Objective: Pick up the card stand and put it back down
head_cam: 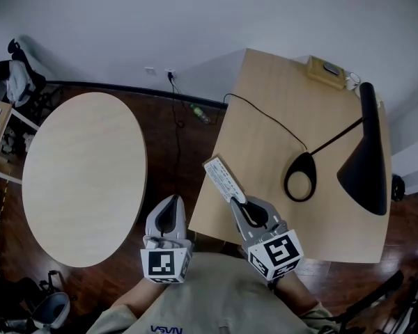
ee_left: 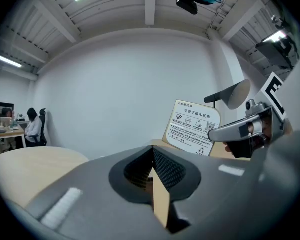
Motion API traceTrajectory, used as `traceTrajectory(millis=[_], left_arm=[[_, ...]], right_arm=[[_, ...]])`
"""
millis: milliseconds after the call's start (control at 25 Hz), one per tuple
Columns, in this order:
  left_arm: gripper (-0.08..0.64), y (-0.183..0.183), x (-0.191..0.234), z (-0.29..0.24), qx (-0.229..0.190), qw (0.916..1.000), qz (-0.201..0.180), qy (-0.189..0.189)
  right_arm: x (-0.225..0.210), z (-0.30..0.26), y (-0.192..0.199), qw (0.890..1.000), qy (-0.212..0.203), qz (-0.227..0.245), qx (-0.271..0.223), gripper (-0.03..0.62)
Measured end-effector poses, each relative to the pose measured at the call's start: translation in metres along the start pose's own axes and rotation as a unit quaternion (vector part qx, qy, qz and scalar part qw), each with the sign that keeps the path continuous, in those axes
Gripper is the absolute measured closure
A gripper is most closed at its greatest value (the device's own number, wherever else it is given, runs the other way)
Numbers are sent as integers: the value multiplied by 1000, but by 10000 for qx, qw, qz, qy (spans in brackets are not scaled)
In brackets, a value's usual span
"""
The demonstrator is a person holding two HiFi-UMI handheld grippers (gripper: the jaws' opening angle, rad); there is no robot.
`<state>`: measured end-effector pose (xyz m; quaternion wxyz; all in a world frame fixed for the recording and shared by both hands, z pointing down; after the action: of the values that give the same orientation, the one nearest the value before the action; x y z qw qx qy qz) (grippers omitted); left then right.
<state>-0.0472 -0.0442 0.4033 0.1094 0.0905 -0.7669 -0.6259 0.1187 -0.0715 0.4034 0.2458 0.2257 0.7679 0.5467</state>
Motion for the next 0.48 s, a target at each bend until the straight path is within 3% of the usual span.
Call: traceTrajectory(millis=[200, 480], left_arm=[[552, 14, 53, 28, 71, 9989, 123, -453], [552, 29, 173, 65, -109, 9944, 158, -1041]], right_arm=[[52, -39, -4, 9988, -427, 251, 63, 578], [145, -125, -8, 9942, -906, 560, 130, 578]])
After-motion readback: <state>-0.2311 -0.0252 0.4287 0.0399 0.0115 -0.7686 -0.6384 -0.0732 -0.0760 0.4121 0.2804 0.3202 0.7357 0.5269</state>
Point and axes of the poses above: the fingertips, and each gripper's own axes: z backward along the fingers, x to its left, y out of its underside, the point moved 4 cm from there along z, backward along the fingers, and after that the axes turned 11 degrees about y, right-handed, at the moved point
